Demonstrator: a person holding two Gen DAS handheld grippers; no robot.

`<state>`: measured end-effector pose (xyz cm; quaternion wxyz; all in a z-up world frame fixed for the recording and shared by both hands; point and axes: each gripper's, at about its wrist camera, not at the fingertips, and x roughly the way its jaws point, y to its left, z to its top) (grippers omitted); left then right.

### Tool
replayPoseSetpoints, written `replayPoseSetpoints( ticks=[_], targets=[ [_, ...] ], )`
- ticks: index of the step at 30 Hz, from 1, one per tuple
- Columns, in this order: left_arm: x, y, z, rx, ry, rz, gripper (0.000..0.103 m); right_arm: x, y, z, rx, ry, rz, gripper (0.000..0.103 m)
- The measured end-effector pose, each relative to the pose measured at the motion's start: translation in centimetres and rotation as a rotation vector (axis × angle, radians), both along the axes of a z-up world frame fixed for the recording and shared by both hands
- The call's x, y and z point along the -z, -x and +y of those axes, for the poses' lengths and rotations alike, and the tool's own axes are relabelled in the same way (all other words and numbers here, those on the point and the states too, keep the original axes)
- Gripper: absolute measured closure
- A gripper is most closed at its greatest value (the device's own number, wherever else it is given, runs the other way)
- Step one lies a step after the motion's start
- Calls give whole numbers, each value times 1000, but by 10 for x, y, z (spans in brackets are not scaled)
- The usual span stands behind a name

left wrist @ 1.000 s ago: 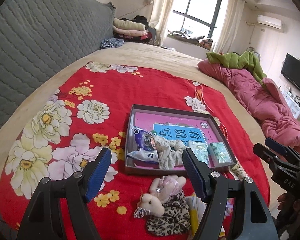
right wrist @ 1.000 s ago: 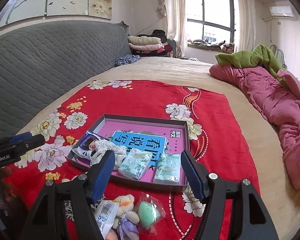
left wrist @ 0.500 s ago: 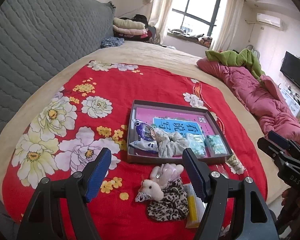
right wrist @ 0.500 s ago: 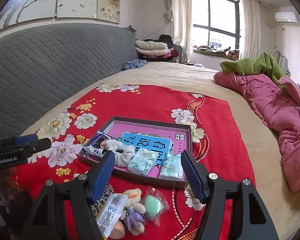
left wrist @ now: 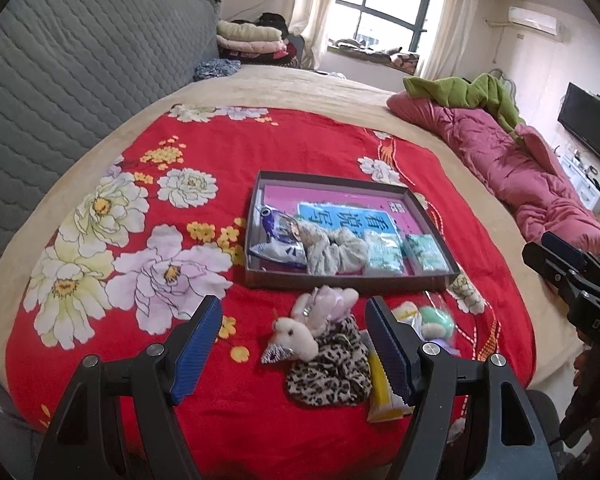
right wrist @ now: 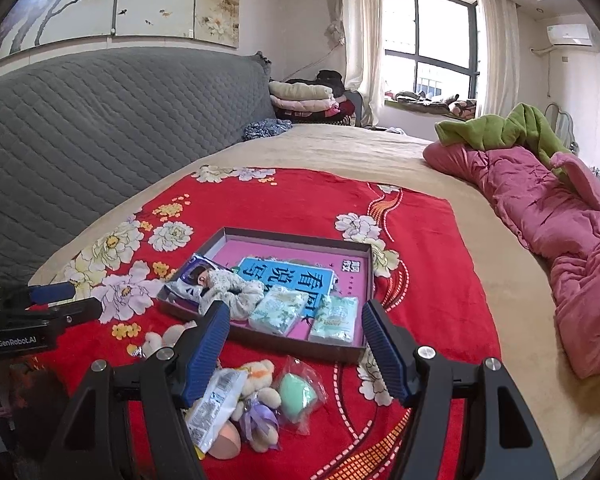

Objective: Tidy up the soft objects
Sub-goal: 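Withdraw both tools from the box toward the remaining items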

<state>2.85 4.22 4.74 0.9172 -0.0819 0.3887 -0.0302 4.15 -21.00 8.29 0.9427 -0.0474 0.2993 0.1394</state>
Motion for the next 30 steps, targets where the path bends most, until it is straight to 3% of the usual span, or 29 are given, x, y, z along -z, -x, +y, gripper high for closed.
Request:
replayPoseSetpoints(
  ticks=[16, 30],
  targets=[
    [14, 9, -22, 59, -10, 49, 28, 20, 11, -9, 1, 25, 49, 35],
    [36, 20, -75, 195, -47, 97, 28, 39, 13, -14, 7, 47, 87, 35]
  ],
)
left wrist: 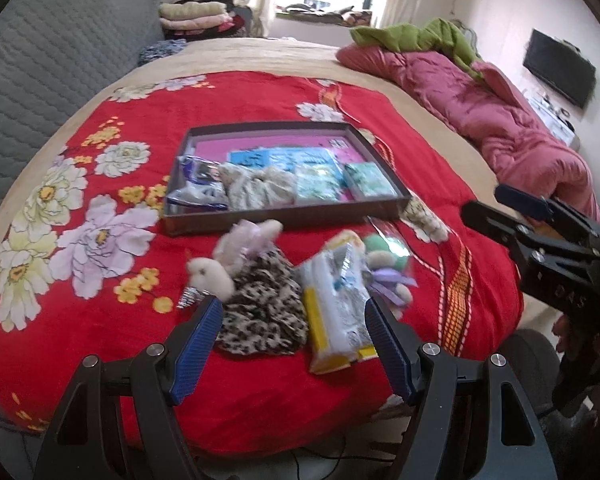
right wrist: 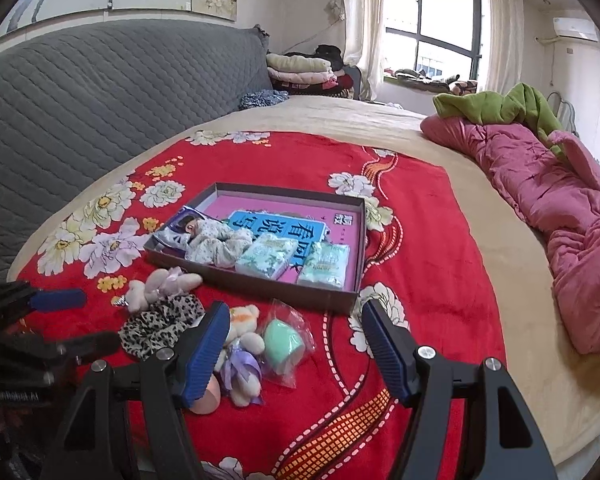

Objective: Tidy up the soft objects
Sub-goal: 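Withdraw both tools from the box toward the remaining items, then grasp the white snack bag with left gripper while right grasps green sponge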

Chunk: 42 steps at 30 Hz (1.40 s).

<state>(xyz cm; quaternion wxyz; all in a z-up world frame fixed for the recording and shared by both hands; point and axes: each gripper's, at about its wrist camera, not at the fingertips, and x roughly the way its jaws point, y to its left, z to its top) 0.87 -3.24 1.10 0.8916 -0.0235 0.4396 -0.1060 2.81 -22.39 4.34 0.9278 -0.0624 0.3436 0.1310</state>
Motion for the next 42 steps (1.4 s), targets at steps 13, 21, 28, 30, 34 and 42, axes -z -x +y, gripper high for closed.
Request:
replayPoseSetpoints(
  ticks=[13, 21, 28, 30, 34, 42],
  targets=[
    [29, -1, -24, 52, 46, 93, 28, 20, -3, -7, 10, 0, 42, 35],
    [41, -3, -38, 63, 39, 121, 28, 28, -7, -12, 15, -7, 65, 35],
    [54, -11, -53, 52, -12, 128, 28, 35, -9, -17, 18, -14, 81, 35],
    [59, -15, -56, 40, -27, 130, 28, 35, -9, -20, 24, -23, 81, 35],
    [64, -23, -54, 15, -37, 131, 28, 39, -11, -22, 28, -41, 90, 35],
    [66, -31, -34, -28, 36, 147, 28, 56, -22, -23, 33, -55, 138, 35]
  ],
)
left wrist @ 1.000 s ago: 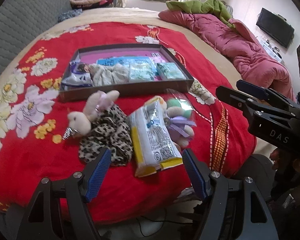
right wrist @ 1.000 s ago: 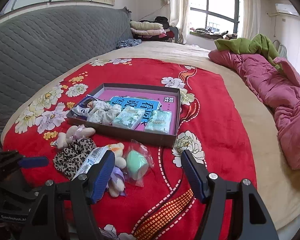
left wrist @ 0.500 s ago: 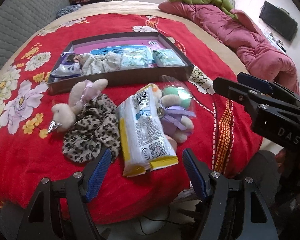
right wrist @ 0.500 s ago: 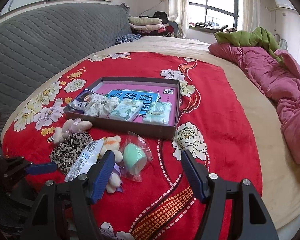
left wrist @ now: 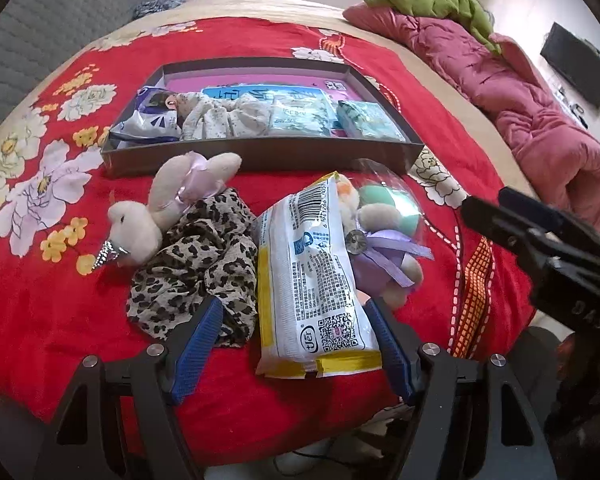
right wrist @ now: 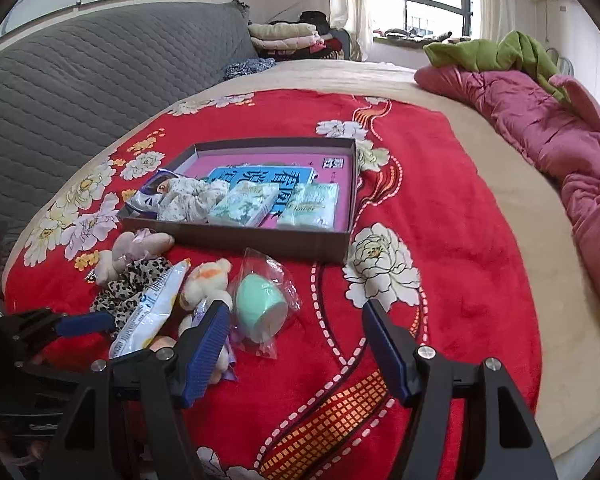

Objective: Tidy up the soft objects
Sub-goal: 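Grasp the white snack bag with left gripper while right grasps green sponge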

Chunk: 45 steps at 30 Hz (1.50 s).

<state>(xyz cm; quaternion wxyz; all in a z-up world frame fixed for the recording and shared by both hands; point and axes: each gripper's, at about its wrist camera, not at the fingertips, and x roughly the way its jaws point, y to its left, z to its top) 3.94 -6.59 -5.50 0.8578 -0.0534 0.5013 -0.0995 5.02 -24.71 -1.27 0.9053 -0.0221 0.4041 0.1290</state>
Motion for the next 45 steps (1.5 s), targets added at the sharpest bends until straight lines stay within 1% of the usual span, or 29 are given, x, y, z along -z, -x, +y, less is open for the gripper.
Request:
replayPoseSetpoints(
  ticks=[3, 8, 13, 16, 19, 23, 25, 28, 31, 34, 37, 40, 45],
  targets=[
    [-1, 0, 6, -14, 25, -3, 32, 10, -7, 4, -7, 13, 17, 35],
    [-8, 2, 19, -63, 44, -21, 33, 27, -15, 12, -30, 45, 49, 35],
    [-5, -2, 28, -84, 66, -5, 36, 36, -22, 17, -45, 59, 63, 35],
    [-4, -5, 30, -79, 71, -3, 44, 40, -25, 17, -45, 51, 76, 35],
    [-3, -7, 32, -78, 79, -3, 53, 42, -29, 16, -44, 23, 85, 35],
    [-2, -9, 30, -64, 89, 5, 62, 46, -34, 19, -52, 6, 93, 35],
    [-2, -9, 28, -54, 82, 2, 71, 48, -36, 22, -62, 4, 93, 35],
    [-3, -9, 24, -39, 71, -6, 73, 53, -38, 30, -84, 12, 97, 35],
    [-2, -9, 25, -39, 76, -4, 74, 56, -41, 35, -100, 16, 96, 35],
    [-2, -10, 27, -41, 82, -4, 75, 59, -46, 38, -111, 2, 96, 35],
    [-3, -10, 25, -33, 66, -15, 77, 63, -51, 36, -109, -27, 93, 35],
    [-1, -10, 25, -32, 65, -9, 83, 65, -53, 34, -102, -35, 87, 41],
    [1, -11, 28, -44, 67, 0, 85, 63, -54, 33, -117, -62, 78, 57]
  ],
)
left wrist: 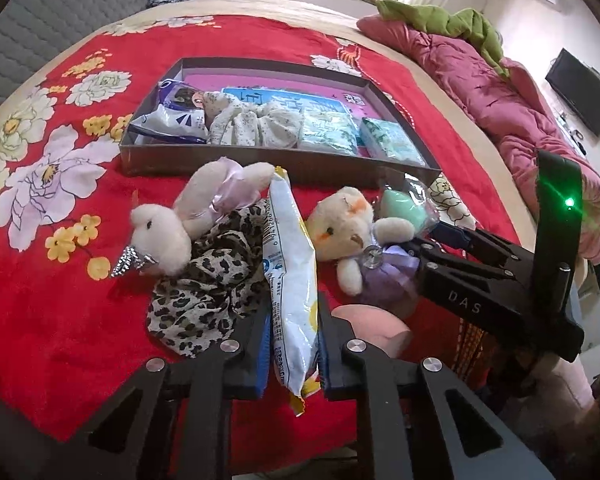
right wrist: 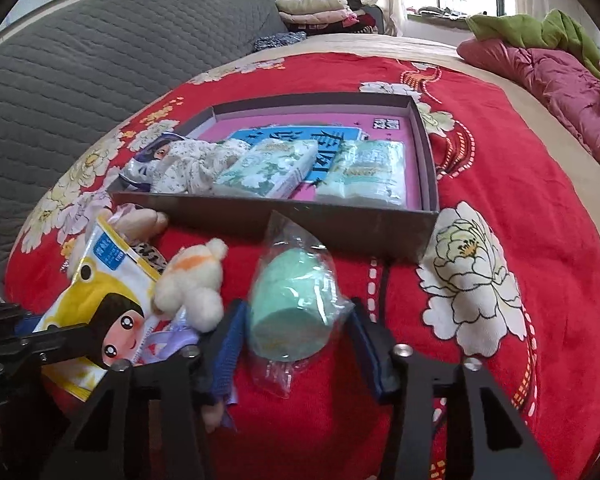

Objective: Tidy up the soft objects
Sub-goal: 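Grasp the white snack bag with left gripper while right grasps green sponge, then lift the snack bag and sponge and carry them over the box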

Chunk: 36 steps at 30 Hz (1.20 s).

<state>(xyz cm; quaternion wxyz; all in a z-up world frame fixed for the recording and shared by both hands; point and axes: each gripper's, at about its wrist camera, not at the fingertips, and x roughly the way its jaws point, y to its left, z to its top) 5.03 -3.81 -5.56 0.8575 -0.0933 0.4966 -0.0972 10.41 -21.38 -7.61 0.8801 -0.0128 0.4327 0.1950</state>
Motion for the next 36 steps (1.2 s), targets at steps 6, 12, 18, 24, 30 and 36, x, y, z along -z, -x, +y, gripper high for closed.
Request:
replayPoseSetpoints(
  ticks=[6, 12, 18, 24, 30, 36],
  targets=[
    [-5, 3, 0, 3, 16, -15, 86, -6, 5, -1, -7, 28, -53, 60],
    [-21, 8, -6, 27, 14, -68, 86, -11, 2, -15, 31, -13, -55, 60],
    [-24, 10, -7, 28, 22, -70, 86, -12, 1, -26, 69, -24, -50, 60],
    [-28, 12, -7, 26, 22, -88, 86, -5, 0, -33, 93, -9, -18, 60],
    [-36, 14, -6, 23, 36, -117, 86, -14, 2, -45, 135, -27, -52, 60],
    [-43, 17, -5, 23, 46, -146, 86, -30, 8, -53, 160, -53, -111, 60]
  ],
)
